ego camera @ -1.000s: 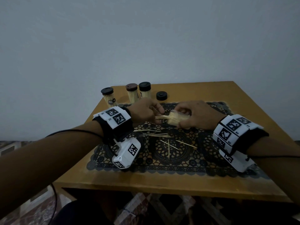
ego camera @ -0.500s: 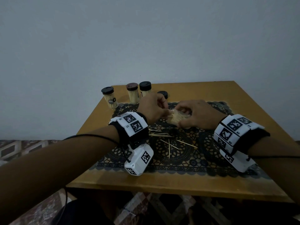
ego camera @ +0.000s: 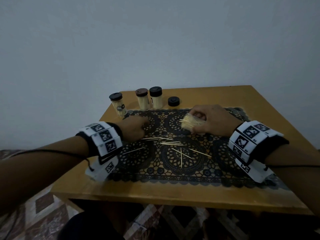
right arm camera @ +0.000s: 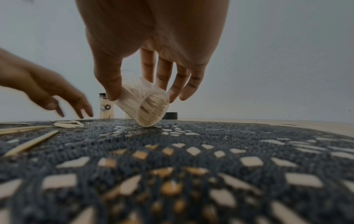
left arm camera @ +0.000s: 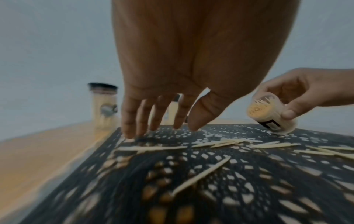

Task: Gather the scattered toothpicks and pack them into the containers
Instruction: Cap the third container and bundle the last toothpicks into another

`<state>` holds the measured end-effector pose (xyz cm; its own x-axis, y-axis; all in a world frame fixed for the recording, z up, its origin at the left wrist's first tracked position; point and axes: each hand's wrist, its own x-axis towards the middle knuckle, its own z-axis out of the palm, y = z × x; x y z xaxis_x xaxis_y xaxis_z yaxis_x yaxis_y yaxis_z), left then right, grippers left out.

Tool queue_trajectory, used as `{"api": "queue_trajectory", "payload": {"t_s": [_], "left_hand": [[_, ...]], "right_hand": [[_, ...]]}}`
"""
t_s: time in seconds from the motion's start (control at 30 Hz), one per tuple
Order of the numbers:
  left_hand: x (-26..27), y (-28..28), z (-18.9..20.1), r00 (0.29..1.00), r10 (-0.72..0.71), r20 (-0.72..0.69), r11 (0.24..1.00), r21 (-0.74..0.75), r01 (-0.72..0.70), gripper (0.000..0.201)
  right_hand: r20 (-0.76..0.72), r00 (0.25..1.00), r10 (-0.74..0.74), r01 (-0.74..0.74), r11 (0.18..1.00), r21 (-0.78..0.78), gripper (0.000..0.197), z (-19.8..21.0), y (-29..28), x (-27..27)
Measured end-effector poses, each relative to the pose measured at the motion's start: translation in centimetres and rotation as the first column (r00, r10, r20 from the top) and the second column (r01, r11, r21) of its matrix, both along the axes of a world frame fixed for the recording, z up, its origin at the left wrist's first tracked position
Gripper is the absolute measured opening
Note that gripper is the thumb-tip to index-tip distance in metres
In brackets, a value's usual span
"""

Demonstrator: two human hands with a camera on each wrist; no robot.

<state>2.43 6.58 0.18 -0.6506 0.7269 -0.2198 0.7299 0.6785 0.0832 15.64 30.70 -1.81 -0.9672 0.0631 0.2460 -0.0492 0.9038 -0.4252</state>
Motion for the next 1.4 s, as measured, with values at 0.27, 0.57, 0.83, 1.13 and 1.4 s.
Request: {"api": "queue_trajectory", "payload": {"t_s": [0.27, 0.57, 0.83, 1.13, 1.4], "left_hand": [[-1.4, -5.9, -1.3, 0.994, -0.096, -0.057, 0.995, -0.017, 0.095, 0.044], [-2.5, -4.5, -1.9, 0.994, -0.069, -0.089, 0.997, 0.037, 0.073, 0.013], [1.3, -5.0, -2.5, 0.995, -0.103, 0.004, 0.990, 0.093, 0.102, 0.010], [1.4, -4.5, -2.8, 0.975, -0.205, -0.082, 0.978, -0.049, 0.202, 0.011], [0.1, -2.4, -2.9, 0.918, -0.332, -0.218, 0.938, 0.030, 0.347, 0.016]], "right_hand": [[0.012, 1.000, -0.004, 0.004, 1.000, 0.018, 0.044, 0.3, -0.2, 0.1], [0.022, 1.000, -0.020, 0.021, 1.000, -0.007, 0.045, 0.2, -0.1, 0.1], [0.028, 0.999, -0.026, 0.026, 1.000, 0.004, 0.046, 0.0, -0.1, -0.1], [0.021, 1.000, -0.017, 0.017, 1.000, 0.005, 0.045, 0.1, -0.2, 0.1], [0.029, 0.999, -0.026, 0.026, 1.000, 0.000, 0.045, 0.4, -0.3, 0.2]]}}
